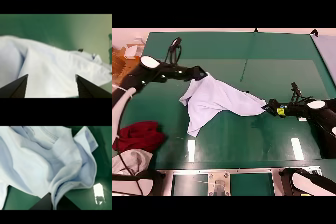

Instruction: Fold the shirts.

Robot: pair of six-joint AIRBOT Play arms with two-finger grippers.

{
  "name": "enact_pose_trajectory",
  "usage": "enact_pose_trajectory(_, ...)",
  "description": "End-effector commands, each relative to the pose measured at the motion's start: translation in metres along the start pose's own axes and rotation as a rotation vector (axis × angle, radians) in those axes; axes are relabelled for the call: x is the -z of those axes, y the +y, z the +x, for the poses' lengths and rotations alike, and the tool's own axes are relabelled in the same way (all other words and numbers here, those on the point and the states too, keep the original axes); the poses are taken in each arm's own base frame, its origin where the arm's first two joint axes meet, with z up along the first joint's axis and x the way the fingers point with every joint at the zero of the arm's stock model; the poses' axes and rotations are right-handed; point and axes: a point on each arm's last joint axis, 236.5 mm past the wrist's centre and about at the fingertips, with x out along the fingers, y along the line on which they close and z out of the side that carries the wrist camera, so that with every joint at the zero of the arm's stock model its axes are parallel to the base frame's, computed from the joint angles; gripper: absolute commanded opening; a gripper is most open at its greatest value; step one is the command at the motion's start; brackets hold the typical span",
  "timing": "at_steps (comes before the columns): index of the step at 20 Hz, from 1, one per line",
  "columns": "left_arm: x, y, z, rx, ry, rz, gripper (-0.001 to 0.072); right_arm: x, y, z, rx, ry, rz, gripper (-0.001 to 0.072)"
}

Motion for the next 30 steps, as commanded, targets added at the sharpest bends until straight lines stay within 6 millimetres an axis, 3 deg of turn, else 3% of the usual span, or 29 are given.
enact_pose_trajectory(1, 0.037, 0.034, -0.049, -0.089, 0.249, -0.135, 0.0670, -0.004, 0.004, 0.004, -0.010, 0.031, -0.028, 0.0157)
enact_pose_trajectory(2, 0.052, 0.041, -0.069, -0.110, 0.317, -0.181, 0.0669, -0.003, 0.013, 0.000, -0.030, 0.050, -0.040, 0.0289)
enact_pose_trajectory(3, 0.067, 0.045, -0.086, -0.124, 0.375, -0.224, 0.0670, -0.005, 0.020, -0.006, -0.047, 0.072, -0.059, 0.0331)
enact_pose_trajectory(5, 0.107, 0.045, -0.111, -0.135, 0.480, -0.297, 0.0669, -0.010, 0.026, -0.025, -0.061, 0.115, -0.100, 0.0331)
enact_pose_trajectory(7, 0.157, 0.045, -0.125, -0.173, 0.552, -0.337, 0.0669, -0.022, 0.017, -0.051, -0.032, 0.139, -0.129, 0.0333)
enact_pose_trajectory(10, 0.230, 0.043, -0.128, -0.214, 0.580, -0.388, 0.0669, -0.046, -0.001, -0.078, -0.001, 0.087, -0.099, 0.0476)
enact_pose_trajectory(13, 0.275, 0.044, -0.111, -0.204, 0.551, -0.482, 0.0669, -0.045, -0.010, -0.070, -0.001, 0.111, -0.105, 0.0493)
enact_pose_trajectory(15, 0.283, 0.043, -0.094, -0.165, 0.491, -0.532, 0.0669, -0.036, -0.013, -0.055, -0.006, 0.163, -0.097, 0.0493)
enact_pose_trajectory(20, 0.273, 0.047, -0.072, -0.149, 0.368, -0.555, 0.0669, -0.007, -0.022, -0.015, -0.003, 0.314, -0.110, 0.0489)
enact_pose_trajectory(25, 0.282, 0.035, -0.035, -0.158, 0.392, -0.483, 0.0657, 0.004, -0.038, -0.011, 0.030, 0.372, -0.105, 0.0489)
enact_pose_trajectory(27, 0.279, 0.036, -0.031, -0.157, 0.373, -0.501, 0.0320, 0.009, -0.047, -0.015, 0.060, 0.402, -0.116, 0.0489)
enact_pose_trajectory(28, 0.279, 0.035, -0.031, -0.152, 0.377, -0.490, 0.0104, 0.013, -0.048, -0.018, 0.058, 0.419, -0.113, 0.0489)
enact_pose_trajectory(29, 0.281, 0.031, -0.032, -0.135, 0.395, -0.471, 0.0025, 0.019, -0.045, -0.021, 0.046, 0.449, -0.107, 0.0489)
enact_pose_trajectory(30, 0.281, 0.028, -0.033, -0.123, 0.407, -0.469, 0.0025, 0.027, -0.044, -0.024, 0.037, 0.484, -0.105, 0.0489)
